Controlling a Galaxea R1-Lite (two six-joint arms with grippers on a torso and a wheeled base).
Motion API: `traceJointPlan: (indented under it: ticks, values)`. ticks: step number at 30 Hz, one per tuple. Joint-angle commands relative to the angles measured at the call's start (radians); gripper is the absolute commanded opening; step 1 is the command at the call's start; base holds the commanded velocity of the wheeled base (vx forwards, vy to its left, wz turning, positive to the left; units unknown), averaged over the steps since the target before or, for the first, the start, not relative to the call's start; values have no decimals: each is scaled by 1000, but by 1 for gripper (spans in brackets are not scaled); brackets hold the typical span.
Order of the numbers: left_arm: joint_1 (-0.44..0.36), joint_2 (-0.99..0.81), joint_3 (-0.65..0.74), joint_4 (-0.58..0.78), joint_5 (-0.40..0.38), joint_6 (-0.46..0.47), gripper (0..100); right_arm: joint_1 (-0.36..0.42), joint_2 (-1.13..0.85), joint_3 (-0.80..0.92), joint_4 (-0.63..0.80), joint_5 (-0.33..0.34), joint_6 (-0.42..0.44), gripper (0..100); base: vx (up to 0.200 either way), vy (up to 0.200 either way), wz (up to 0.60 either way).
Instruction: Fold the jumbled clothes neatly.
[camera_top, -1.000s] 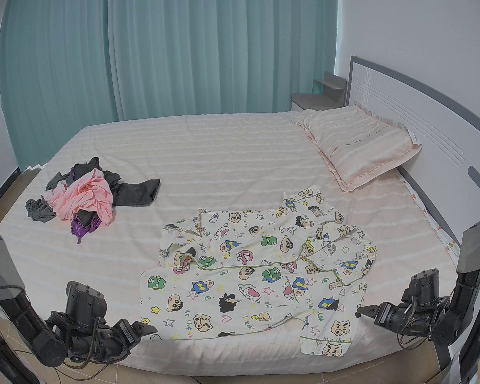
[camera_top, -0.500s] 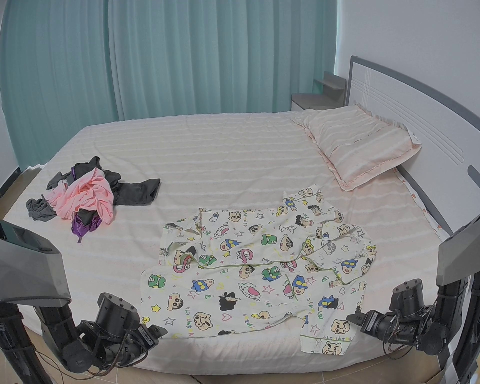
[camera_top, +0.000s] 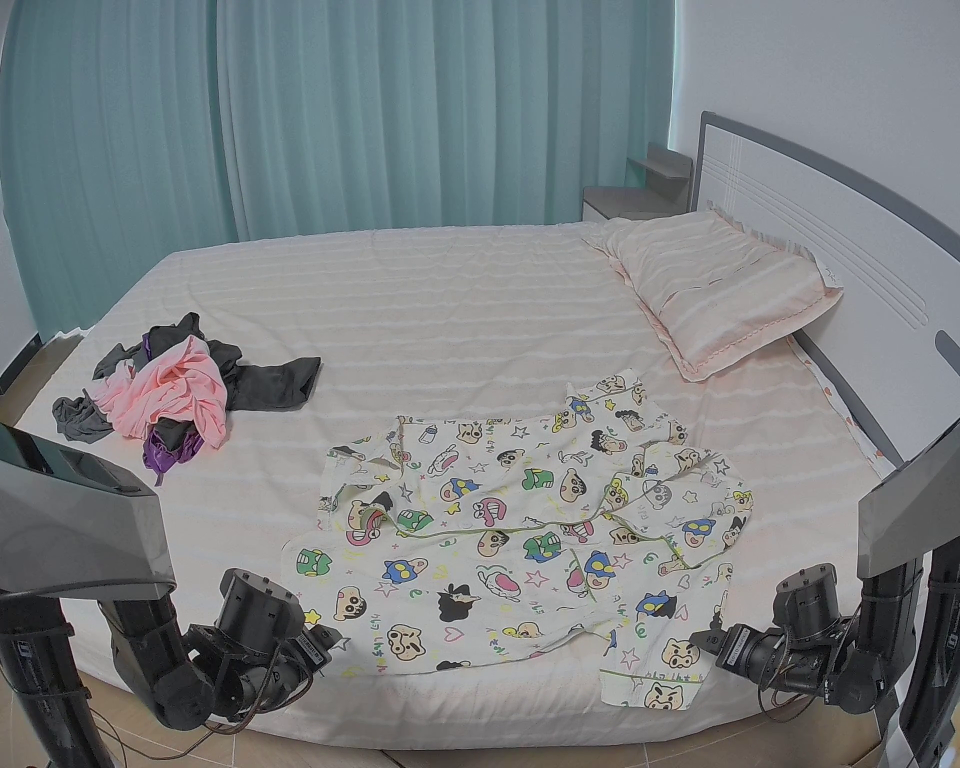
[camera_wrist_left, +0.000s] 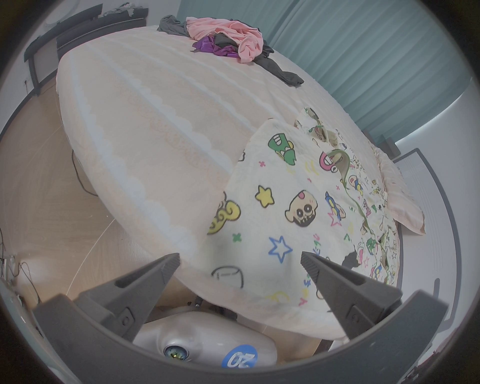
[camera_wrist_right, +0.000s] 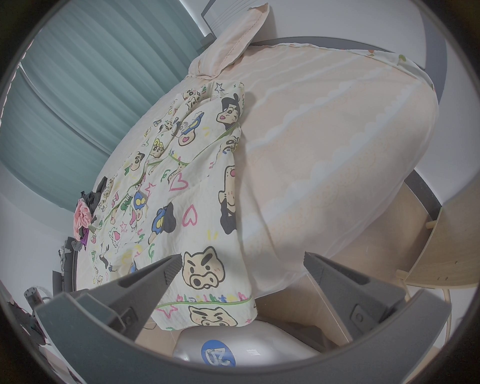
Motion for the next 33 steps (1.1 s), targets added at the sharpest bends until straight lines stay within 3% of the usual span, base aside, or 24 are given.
traceJointPlan:
  ticks: [1,5,10,15,20,26,33]
  values:
    - [3,32,-29,0,6,-1,0,19,16,18,0,0,2,100,0,0,0]
    - [5,38,-34,0,6,-3,0,25,64,18,-8,-1,2,100,0,0,0]
    - [22,29,-21,0,6,-3,0,60,141,18,-169,-1,-6,100,0,0,0]
    - [49,-3,17,-4,6,-4,0,78,153,18,-214,8,-14,100,0,0,0]
    - [95,-71,52,-6,2,1,0,75,150,18,-221,10,-60,100,0,0,0]
    - [97,-94,58,-7,2,2,0,72,62,18,-209,7,-86,100,0,0,0]
    - [100,-88,23,-6,0,4,0,78,26,18,-77,8,-150,100,0,0,0]
